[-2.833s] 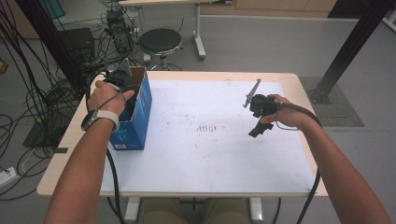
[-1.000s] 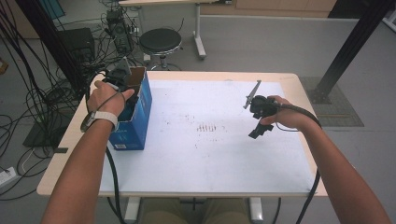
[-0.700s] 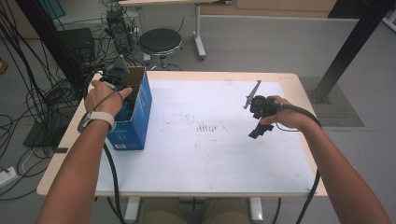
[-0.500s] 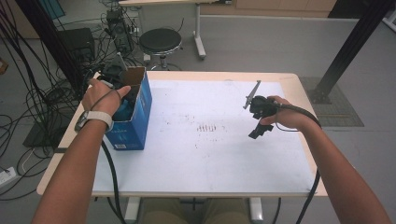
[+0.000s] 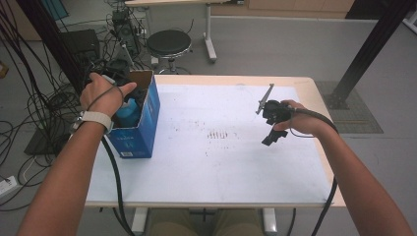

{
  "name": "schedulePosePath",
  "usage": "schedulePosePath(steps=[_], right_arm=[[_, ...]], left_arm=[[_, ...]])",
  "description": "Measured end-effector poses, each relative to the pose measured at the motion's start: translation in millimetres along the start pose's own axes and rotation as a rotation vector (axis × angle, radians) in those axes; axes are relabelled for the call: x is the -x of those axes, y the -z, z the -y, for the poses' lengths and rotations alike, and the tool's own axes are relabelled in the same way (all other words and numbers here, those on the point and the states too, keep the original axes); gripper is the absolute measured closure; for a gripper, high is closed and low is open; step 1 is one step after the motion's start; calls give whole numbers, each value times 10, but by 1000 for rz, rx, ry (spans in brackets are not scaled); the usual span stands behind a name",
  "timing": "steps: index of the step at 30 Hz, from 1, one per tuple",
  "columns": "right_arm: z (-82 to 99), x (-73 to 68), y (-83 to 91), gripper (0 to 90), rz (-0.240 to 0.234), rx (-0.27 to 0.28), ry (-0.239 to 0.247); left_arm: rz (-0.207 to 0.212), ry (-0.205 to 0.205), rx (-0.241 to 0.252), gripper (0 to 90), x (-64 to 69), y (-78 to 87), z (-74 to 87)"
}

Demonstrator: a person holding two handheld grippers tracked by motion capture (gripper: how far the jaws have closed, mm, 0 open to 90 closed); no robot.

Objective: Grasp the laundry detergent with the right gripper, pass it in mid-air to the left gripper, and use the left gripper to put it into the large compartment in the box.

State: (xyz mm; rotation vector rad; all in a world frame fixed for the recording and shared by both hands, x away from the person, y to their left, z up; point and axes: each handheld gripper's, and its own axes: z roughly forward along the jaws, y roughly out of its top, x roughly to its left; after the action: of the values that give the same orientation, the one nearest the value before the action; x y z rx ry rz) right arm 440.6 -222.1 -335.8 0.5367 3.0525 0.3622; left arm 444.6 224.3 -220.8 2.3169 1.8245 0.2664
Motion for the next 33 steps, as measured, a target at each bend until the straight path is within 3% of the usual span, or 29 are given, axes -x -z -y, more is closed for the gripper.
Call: schedulePosePath(steps=[5, 8, 13, 20, 25, 29, 33], right_arm=[[32, 15, 30, 93, 2, 3, -8], [45, 23, 29, 99, 7, -5, -9], [46, 24, 49, 98, 8, -8, -9], [22, 40, 97, 97, 16, -5, -11], [2, 39, 127, 91, 25, 2, -5], [-20, 35, 168, 92, 18, 11, -7], [-21, 32, 213, 92, 25, 19, -8]], left_arm=[[27, -40, 43, 105, 75, 157, -1], [19, -73, 62, 102, 146, 261, -4], [-2, -157, 86, 101, 276, 517, -24], [9, -279, 130, 102, 506, 838, -54], [45, -386, 155, 103, 727, 960, -74], [91, -468, 153, 105, 892, 952, -75], [104, -564, 105, 107, 1059, 873, -83]])
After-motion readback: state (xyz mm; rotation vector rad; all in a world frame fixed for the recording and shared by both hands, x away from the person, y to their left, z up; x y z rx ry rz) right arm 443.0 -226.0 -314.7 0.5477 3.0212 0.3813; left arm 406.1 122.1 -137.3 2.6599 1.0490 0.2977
